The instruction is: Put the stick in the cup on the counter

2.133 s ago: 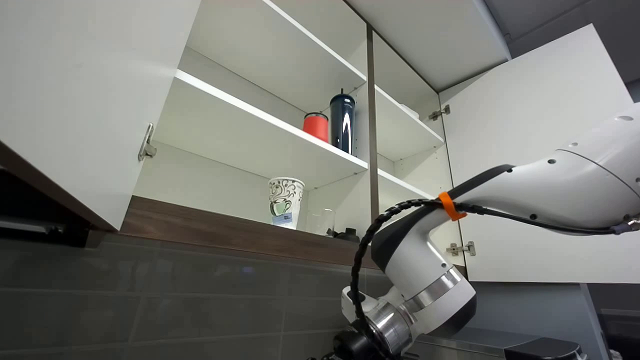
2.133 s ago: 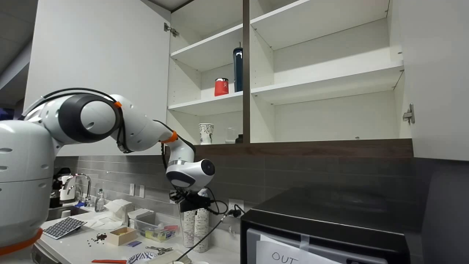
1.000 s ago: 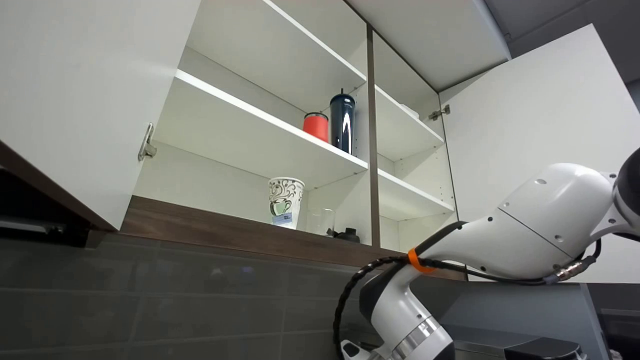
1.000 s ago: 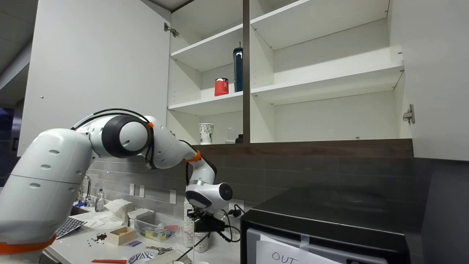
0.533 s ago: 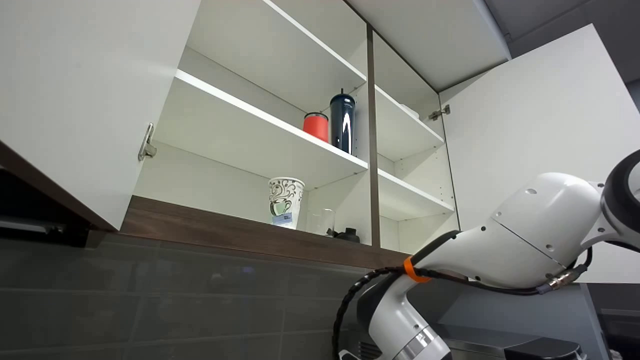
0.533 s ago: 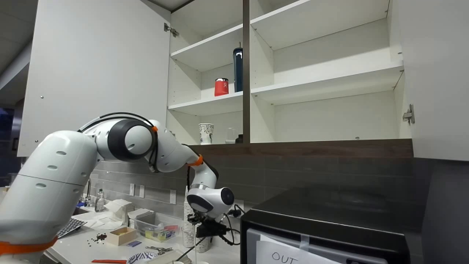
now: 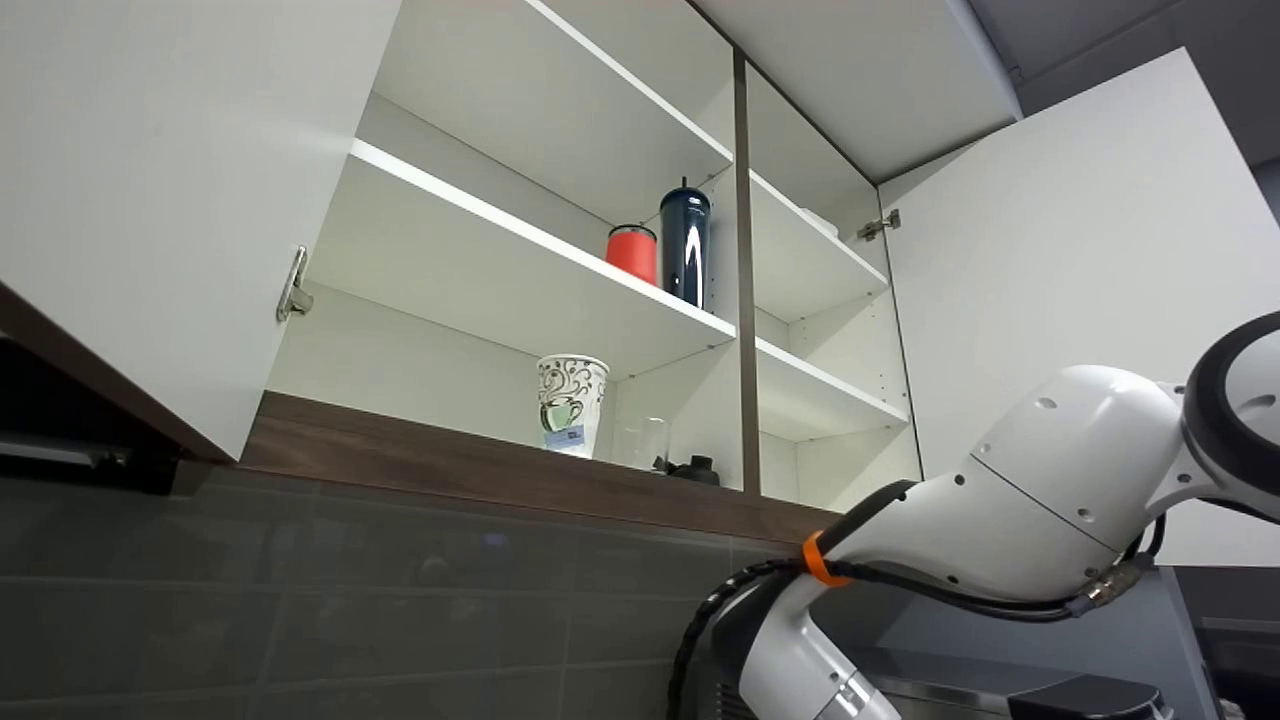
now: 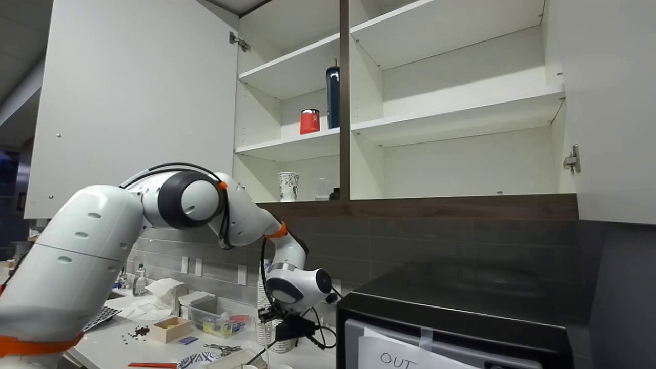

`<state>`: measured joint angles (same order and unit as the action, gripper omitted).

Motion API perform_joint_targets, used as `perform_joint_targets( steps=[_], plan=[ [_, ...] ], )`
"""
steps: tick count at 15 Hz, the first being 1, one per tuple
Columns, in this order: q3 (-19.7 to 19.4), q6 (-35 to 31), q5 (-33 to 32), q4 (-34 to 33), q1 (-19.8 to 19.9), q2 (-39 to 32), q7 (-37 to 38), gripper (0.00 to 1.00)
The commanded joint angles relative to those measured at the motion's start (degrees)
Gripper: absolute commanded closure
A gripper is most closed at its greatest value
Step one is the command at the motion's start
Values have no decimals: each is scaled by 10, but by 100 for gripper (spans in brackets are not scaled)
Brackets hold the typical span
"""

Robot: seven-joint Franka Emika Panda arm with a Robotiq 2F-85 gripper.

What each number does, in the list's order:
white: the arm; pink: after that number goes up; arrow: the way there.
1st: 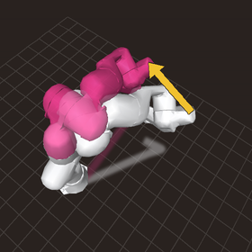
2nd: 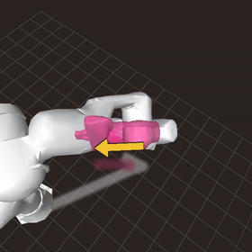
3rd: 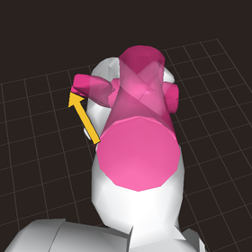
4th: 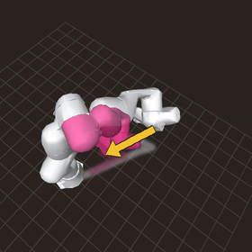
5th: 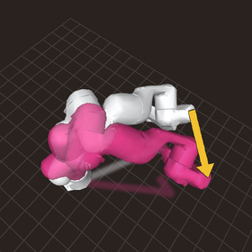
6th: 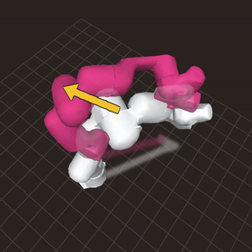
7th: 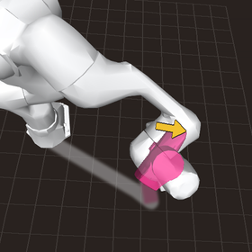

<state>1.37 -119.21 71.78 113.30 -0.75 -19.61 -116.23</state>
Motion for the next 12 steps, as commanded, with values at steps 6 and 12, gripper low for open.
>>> perform_joint_targets(
  steps=[6, 12],
  plan=[
    [1, 26, -31, -40, 10, -38, -5, 67],
    [2, 26, -36, -49, 11, -44, -5, 23]
  ],
)
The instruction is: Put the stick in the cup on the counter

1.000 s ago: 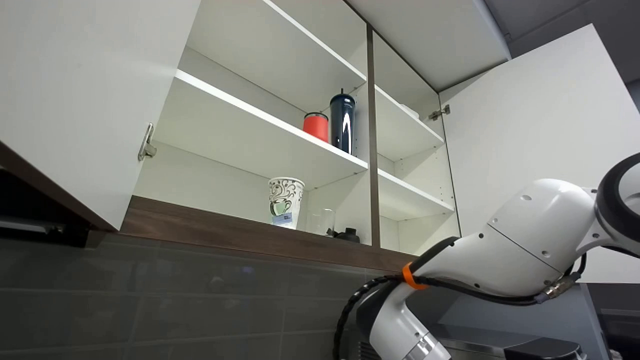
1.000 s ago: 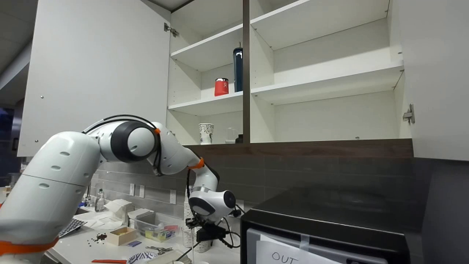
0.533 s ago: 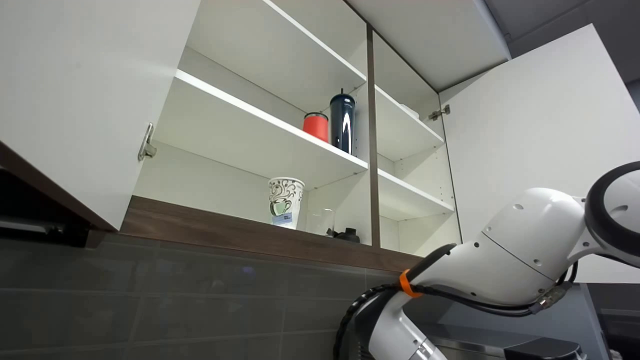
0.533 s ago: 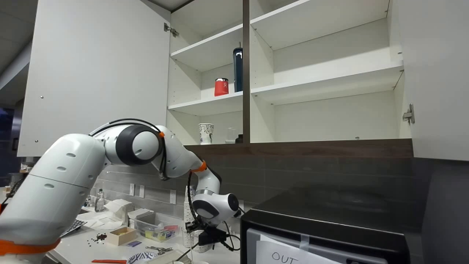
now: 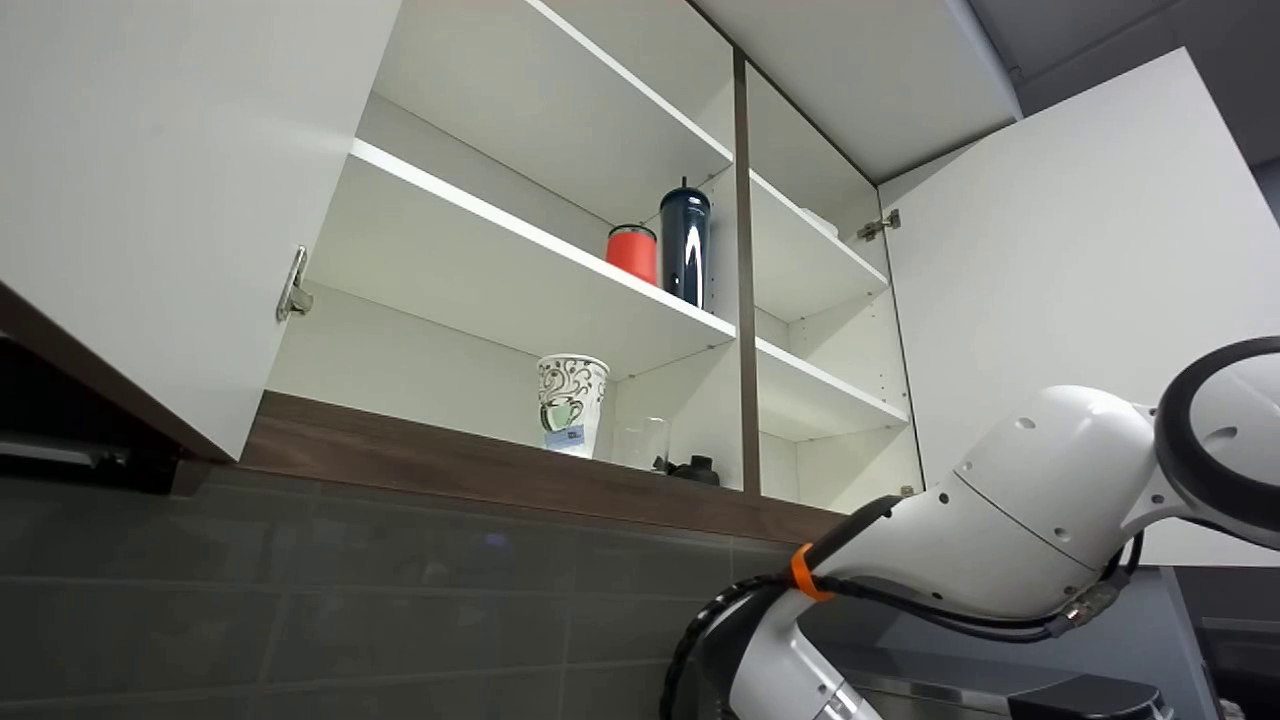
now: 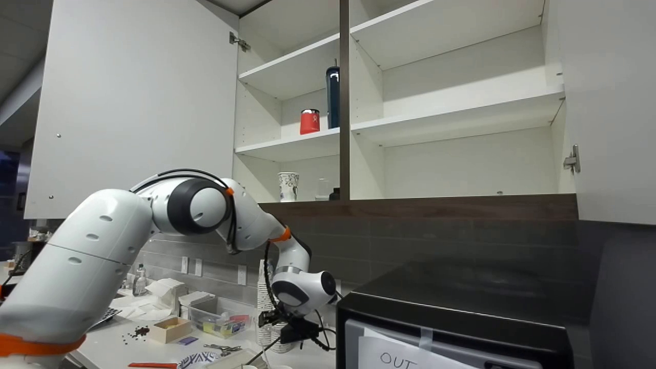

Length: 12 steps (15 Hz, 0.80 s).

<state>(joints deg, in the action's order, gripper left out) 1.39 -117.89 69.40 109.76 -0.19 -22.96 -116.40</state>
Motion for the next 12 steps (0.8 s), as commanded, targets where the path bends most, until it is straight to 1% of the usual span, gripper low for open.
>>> perform_joint_targets(
  steps=[1, 3, 6, 8, 10, 12],
  plan=[
    [2, 13, -13, -14, 6, -9, -3, 16],
    [1, 23, -18, -11, 7, -3, 10, 1],
    [-3, 58, -40, -7, 6, 10, 70, 0],
    [-5, 56, -48, -1, 3, 22, 125, 0],
    [-6, 32, -46, 8, -2, 38, 185, 0],
    [-1, -13, -6, 22, -5, 53, 231, 0]
  ],
)
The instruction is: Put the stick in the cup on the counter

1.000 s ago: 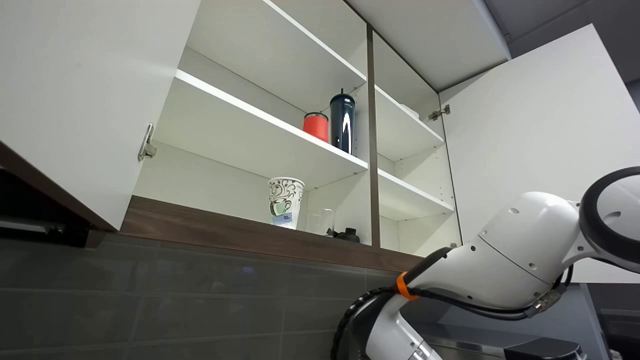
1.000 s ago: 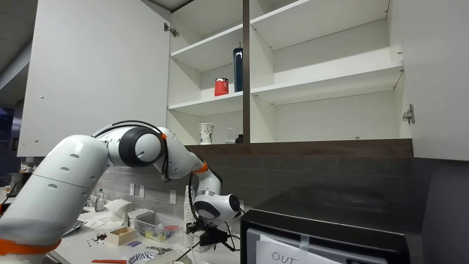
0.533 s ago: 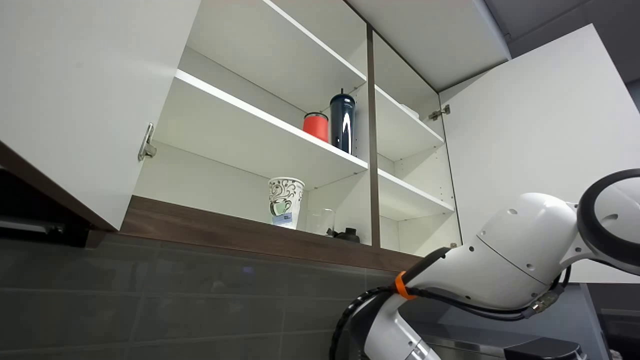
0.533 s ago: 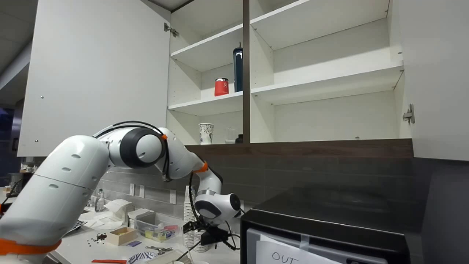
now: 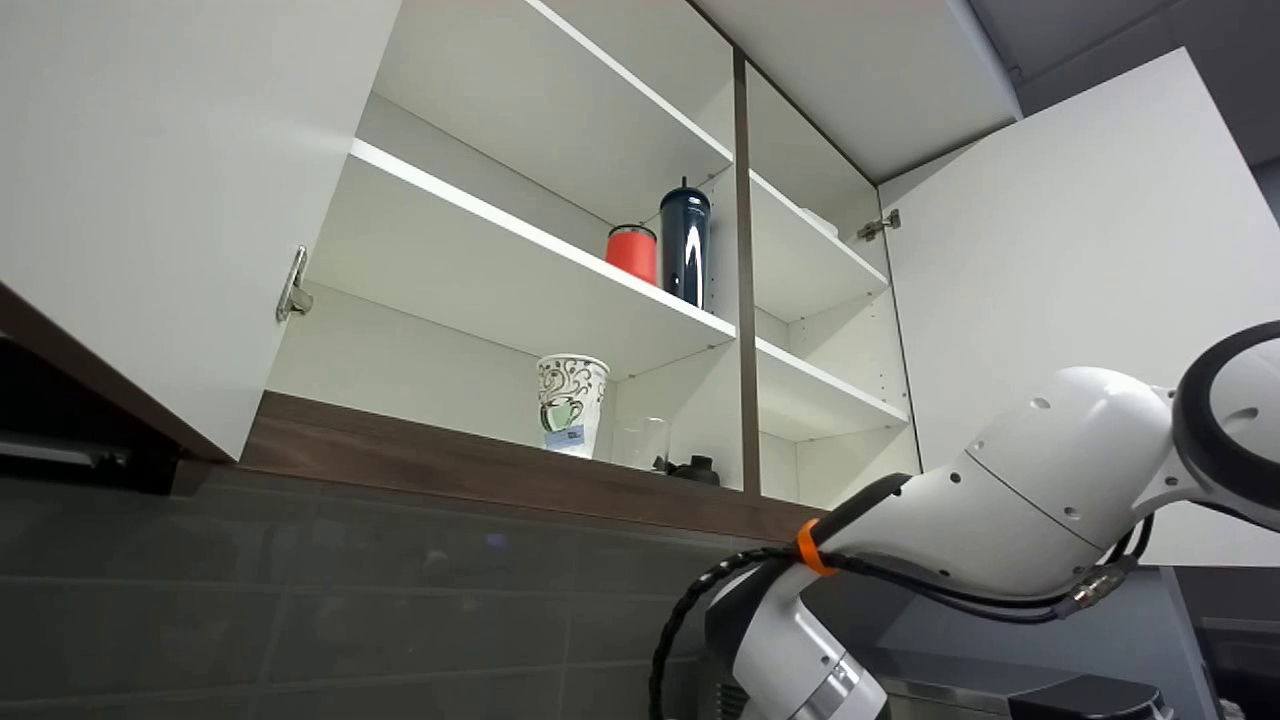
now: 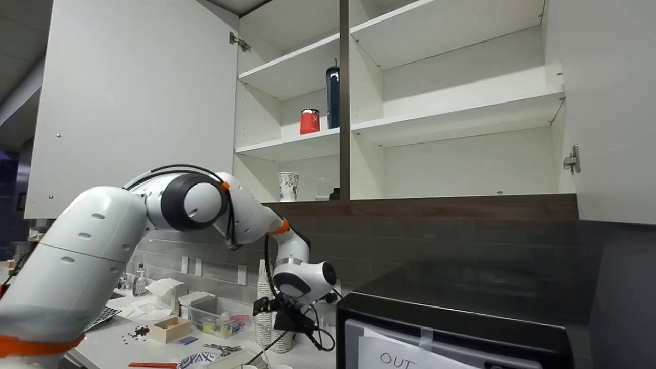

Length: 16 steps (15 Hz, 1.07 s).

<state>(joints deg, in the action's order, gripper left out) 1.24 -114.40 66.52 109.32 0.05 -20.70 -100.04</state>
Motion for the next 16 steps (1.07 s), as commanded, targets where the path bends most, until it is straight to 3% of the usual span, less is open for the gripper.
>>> perform_joint_targets(
  steps=[1, 5, 9, 12, 13, 16],
  plan=[
    [1, -81, 26, 35, -13, 40, 85, 0],
    [10, -225, 33, 78, -33, 77, 146, 0],
    [17, -346, -17, 141, -55, 117, 269, 0],
    [6, -336, -109, 193, -68, 151, 392, 0],
    [18, -326, -142, 206, -57, 161, 428, 0],
    [25, -298, -193, 236, -50, 196, 478, 0]
  ],
)
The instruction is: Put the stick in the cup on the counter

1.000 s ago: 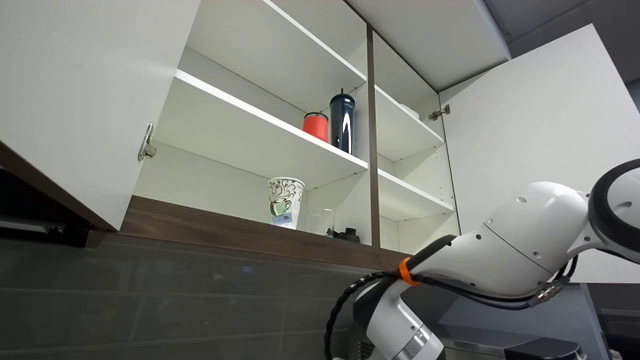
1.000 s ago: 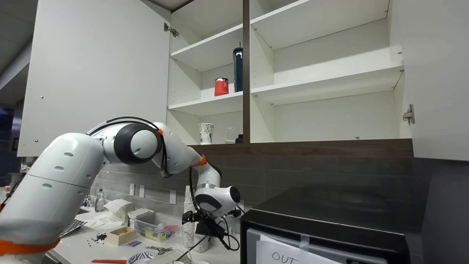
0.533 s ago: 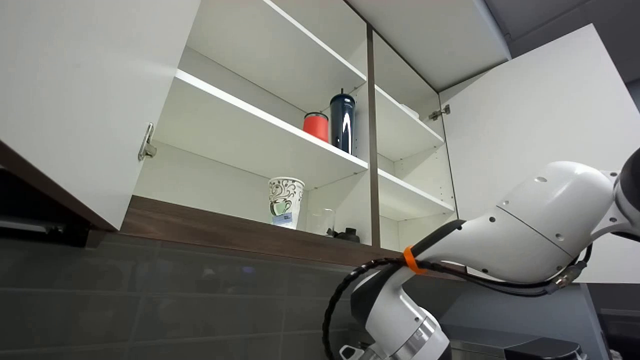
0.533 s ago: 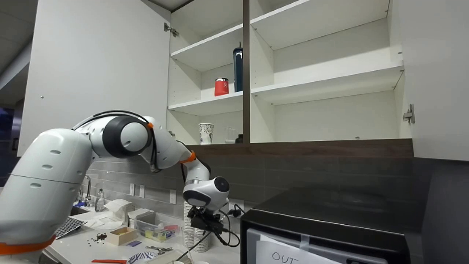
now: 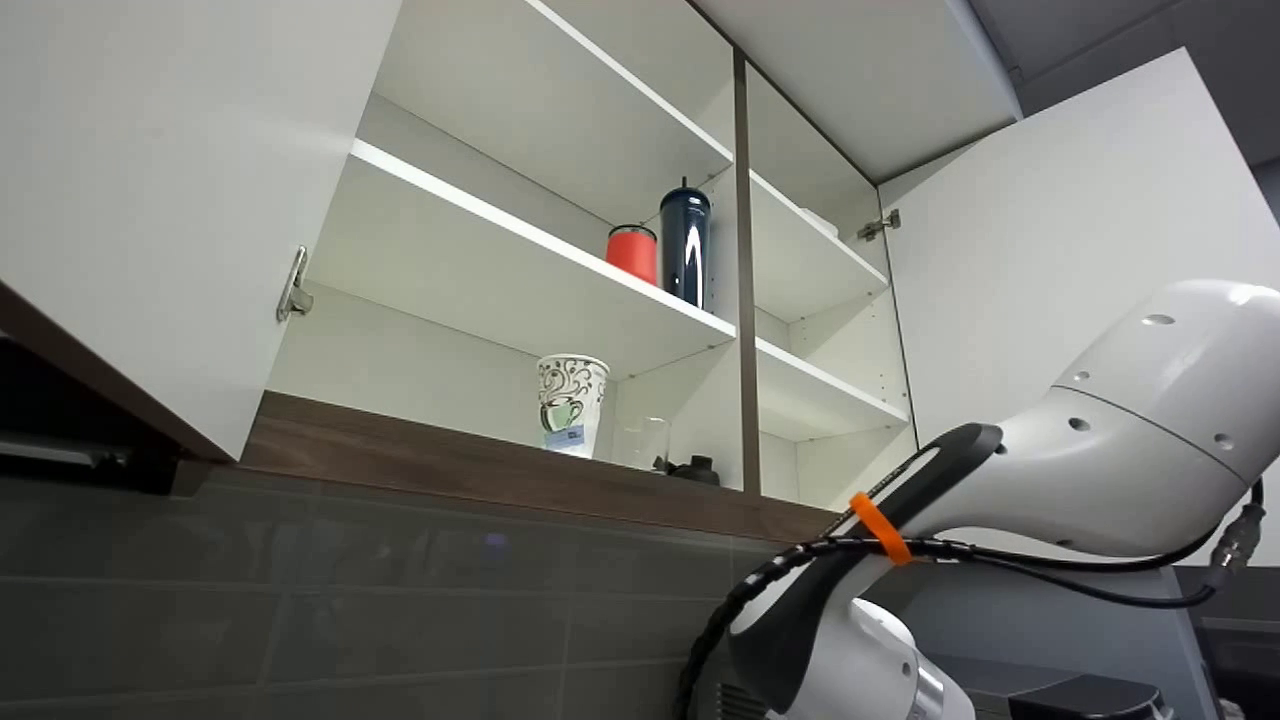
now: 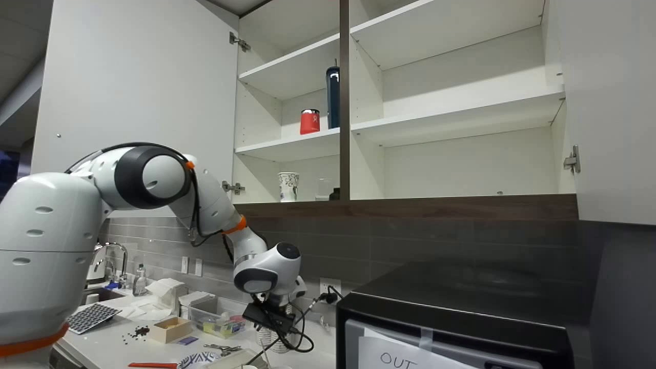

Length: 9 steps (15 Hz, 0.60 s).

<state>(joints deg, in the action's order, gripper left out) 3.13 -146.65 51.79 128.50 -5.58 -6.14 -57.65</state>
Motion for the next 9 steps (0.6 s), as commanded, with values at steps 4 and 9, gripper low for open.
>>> perform_joint_targets(
  steps=[4, 9],
  plan=[
    [9, 39, -71, 63, 5, 85, 82, 0],
    [8, 25, -59, 50, 1, 82, 61, 0]
  ],
)
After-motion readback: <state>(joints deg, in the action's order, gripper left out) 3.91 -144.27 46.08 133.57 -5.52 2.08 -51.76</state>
